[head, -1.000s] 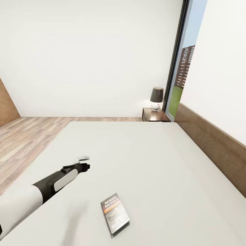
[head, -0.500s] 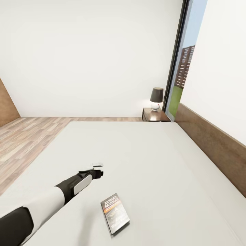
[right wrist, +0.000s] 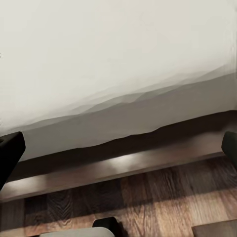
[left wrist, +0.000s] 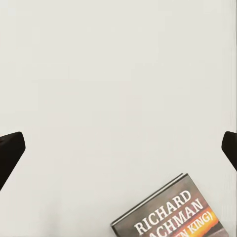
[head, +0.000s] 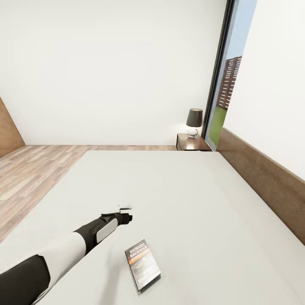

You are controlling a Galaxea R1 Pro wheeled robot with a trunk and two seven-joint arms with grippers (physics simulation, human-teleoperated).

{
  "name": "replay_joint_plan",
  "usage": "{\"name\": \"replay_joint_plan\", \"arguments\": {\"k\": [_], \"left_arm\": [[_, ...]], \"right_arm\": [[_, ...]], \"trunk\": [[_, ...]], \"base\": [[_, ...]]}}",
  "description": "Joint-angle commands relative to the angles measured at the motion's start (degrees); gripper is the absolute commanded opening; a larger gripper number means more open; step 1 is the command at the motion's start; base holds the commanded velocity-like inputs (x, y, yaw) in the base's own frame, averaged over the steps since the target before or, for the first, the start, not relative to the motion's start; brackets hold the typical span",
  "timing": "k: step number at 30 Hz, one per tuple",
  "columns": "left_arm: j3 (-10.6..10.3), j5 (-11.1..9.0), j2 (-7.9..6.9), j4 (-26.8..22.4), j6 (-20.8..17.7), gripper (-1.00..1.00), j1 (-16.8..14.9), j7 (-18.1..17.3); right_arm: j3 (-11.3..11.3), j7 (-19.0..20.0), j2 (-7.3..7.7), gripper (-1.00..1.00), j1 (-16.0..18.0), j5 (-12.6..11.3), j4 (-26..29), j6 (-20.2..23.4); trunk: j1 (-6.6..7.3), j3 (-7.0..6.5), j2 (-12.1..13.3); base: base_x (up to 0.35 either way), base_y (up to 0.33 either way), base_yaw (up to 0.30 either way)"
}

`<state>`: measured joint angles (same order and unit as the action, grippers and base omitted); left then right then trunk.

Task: In the bedroom, move the book from the bed onto either nightstand, and place the two sandals side by side next to the bed.

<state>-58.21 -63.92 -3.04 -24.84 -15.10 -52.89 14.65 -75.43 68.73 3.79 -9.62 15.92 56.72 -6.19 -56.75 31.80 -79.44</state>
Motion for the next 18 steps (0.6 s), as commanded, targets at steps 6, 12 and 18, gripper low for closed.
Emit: {"name": "replay_joint_plan", "arguments": {"k": [6,12,18], "left_arm": [[-0.4,-0.5,0.09,0.1,-0.6,1.00,-0.1,-1.3],[-0.4,-0.5,0.53,0.2,-3.6,1.00,-0.5,-4.4],[-0.4,-0.5,1.08,0.2,-7.1,1.00,-0.7,-7.5]], "right_arm": [[0.0,0.1,-0.10,1.00,0.0,0.6,0.1,-0.6],[-0.1,0.1,-0.21,1.00,0.0,0.6,0.1,-0.6],[-0.2,0.1,-0.36,1.00,0.0,0.6,0.0,-0.7]], "trunk": [[0.00,0.05,0.0],[0.00,0.05,0.0],[0.00,0.05,0.0]], "base": [[0.000,0.000,0.000],[0.000,0.000,0.000],[0.000,0.000,0.000]]}}
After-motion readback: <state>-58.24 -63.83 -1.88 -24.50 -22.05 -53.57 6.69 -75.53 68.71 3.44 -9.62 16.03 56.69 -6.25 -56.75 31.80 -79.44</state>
